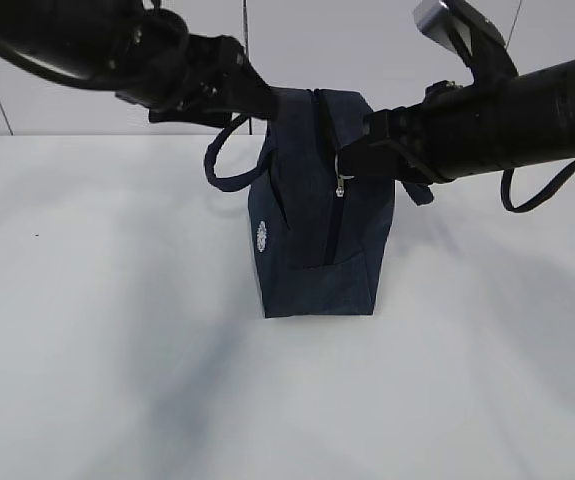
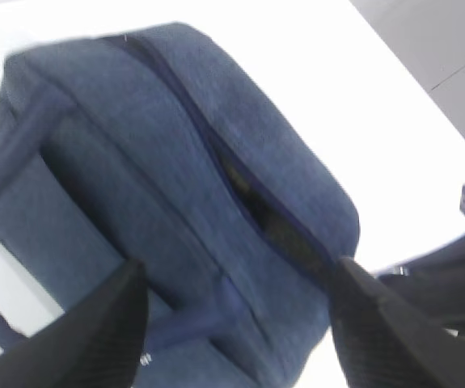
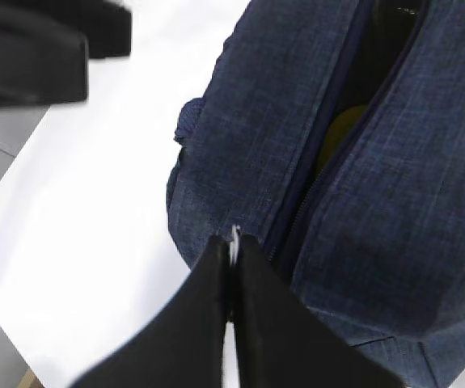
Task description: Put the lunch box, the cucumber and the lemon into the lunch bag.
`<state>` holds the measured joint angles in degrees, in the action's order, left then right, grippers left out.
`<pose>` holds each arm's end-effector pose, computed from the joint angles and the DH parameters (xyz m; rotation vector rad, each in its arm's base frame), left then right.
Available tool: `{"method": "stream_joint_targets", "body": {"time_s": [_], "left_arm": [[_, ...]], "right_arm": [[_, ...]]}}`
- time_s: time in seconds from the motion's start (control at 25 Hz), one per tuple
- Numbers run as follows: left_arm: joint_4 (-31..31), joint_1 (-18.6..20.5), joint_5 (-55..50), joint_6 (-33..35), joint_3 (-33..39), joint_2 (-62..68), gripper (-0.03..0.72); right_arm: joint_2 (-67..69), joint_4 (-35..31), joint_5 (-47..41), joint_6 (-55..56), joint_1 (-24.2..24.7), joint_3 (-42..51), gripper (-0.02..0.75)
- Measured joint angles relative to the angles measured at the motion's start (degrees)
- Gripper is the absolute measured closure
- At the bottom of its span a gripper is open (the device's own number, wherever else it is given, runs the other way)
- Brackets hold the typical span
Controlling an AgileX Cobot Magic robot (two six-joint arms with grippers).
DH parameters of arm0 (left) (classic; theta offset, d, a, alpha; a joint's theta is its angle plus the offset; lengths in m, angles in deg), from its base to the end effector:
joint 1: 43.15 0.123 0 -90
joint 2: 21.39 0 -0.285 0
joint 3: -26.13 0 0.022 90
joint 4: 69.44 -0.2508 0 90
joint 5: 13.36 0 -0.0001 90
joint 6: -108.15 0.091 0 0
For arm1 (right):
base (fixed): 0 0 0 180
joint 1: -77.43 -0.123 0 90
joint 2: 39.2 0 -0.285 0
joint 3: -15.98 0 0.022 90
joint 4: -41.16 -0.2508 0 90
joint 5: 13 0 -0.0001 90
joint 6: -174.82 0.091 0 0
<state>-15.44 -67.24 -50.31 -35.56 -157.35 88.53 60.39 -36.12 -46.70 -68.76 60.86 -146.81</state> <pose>0.3511 -0.2055 0.2896 0.5308 2.2661 -0.8977 0.3154 0.1453 0.2665 -0.4348 2.1683 0.8965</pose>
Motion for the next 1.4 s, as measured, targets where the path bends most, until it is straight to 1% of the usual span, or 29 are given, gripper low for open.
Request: {"method": "stream_joint_targets", "body": {"time_s": [0.12,0.28,0.4,0.52,0.64,1.12,1.2,1.28,1.36,1.4], "left_arm": [[0.89,-1.96,5.97,0.43,7.79,-3.92,0.181],[4.81,-7.03,16.41,4.45,16.93,-8.41,0.181],[6.99,-10.94,22.44,5.50,19.72,-8.82,0.185],[7.86,-13.24,26.36,5.86,19.95,-8.36,0.187],[8.12,-13.84,27.61,5.89,19.95,-7.24,0.193],[9.69,-13.84,28.26,5.99,19.95,-1.98,0.202],[9.79,-13.84,28.52,5.99,19.95,-1.46,0.214],[9.83,-13.84,29.09,5.99,19.95,-1.18,0.246],[9.92,-13.84,29.18,5.99,19.95,-1.04,0.307],[9.96,-13.84,29.22,5.99,19.95,-0.95,0.356]], "right_arm": [[0.00,0.00,0.00,0.00,0.00,0.00,0.737],[0.00,0.00,-0.12,0.00,0.00,0.00,0.737],[0.00,0.00,-0.49,0.04,0.00,0.00,0.737],[0.00,0.00,-1.17,0.04,0.00,0.00,0.737],[0.00,0.00,-1.41,0.04,0.00,0.00,0.737],[0.00,0.00,-1.74,-0.07,0.00,0.00,0.737],[0.00,0.00,-1.74,-0.07,0.00,0.00,0.737],[0.00,0.00,-1.74,-0.07,0.00,0.00,0.737],[0.00,0.00,-1.74,-0.07,0.00,0.00,0.737],[0.00,0.00,-1.74,-0.07,0.00,0.00,0.737]]}}
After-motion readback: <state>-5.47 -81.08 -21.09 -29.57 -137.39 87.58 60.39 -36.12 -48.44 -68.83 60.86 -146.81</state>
